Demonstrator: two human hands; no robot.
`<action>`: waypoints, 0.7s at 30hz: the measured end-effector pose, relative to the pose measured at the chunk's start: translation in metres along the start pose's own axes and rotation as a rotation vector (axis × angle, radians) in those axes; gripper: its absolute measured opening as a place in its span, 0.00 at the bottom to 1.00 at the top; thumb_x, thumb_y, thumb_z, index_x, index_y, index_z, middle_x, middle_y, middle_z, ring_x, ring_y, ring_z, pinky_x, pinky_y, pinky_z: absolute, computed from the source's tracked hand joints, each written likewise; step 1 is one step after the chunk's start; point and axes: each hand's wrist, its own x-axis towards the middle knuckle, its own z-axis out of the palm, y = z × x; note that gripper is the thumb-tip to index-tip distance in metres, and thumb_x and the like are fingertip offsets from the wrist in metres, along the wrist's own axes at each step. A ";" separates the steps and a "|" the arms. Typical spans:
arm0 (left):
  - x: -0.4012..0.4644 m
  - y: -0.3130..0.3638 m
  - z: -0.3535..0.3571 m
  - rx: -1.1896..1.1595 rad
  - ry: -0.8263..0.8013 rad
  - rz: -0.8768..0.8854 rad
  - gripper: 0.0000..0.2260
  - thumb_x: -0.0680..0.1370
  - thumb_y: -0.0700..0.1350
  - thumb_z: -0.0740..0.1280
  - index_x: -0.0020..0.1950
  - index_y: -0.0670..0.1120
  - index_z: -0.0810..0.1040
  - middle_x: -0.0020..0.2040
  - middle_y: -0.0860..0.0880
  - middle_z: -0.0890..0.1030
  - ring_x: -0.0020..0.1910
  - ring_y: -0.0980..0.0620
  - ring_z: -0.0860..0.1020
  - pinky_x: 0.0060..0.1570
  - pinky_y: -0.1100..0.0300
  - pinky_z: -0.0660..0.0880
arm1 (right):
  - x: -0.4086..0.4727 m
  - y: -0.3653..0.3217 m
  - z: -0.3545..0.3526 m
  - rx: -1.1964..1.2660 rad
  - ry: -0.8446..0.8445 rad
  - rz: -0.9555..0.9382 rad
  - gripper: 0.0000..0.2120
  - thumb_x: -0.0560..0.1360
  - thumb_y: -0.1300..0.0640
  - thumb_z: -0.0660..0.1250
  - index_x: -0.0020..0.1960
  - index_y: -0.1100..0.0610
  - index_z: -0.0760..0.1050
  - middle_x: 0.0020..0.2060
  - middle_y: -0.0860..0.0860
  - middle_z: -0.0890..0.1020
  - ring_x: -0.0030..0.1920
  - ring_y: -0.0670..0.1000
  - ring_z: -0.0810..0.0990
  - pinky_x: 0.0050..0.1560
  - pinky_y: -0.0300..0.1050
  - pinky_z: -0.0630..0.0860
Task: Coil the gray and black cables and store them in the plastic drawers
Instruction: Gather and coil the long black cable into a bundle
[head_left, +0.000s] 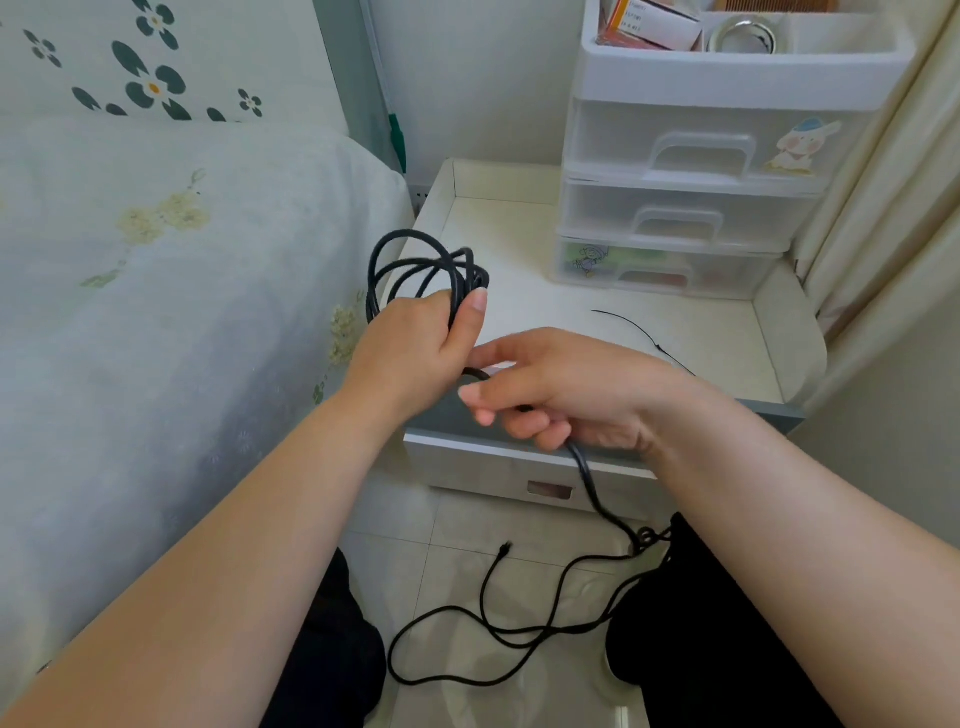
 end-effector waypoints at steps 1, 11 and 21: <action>0.001 0.000 -0.002 -0.031 -0.049 -0.037 0.23 0.82 0.57 0.51 0.30 0.49 0.63 0.25 0.51 0.69 0.26 0.53 0.69 0.28 0.57 0.60 | -0.002 -0.002 -0.006 -0.256 0.125 -0.017 0.08 0.76 0.54 0.68 0.54 0.55 0.74 0.32 0.48 0.78 0.26 0.44 0.69 0.23 0.34 0.65; -0.014 0.005 -0.023 -1.586 -0.854 -0.360 0.23 0.72 0.54 0.73 0.33 0.47 0.61 0.18 0.55 0.60 0.14 0.60 0.61 0.18 0.67 0.58 | 0.019 0.003 -0.039 -0.430 0.618 -0.418 0.21 0.74 0.36 0.61 0.43 0.56 0.70 0.34 0.46 0.76 0.34 0.44 0.73 0.39 0.42 0.70; -0.011 0.012 -0.031 -1.710 -0.612 -0.565 0.18 0.77 0.52 0.60 0.28 0.48 0.67 0.15 0.55 0.63 0.12 0.59 0.60 0.16 0.66 0.58 | 0.024 0.010 -0.039 0.269 0.003 -0.208 0.10 0.70 0.57 0.66 0.50 0.61 0.74 0.36 0.52 0.78 0.33 0.49 0.74 0.42 0.45 0.76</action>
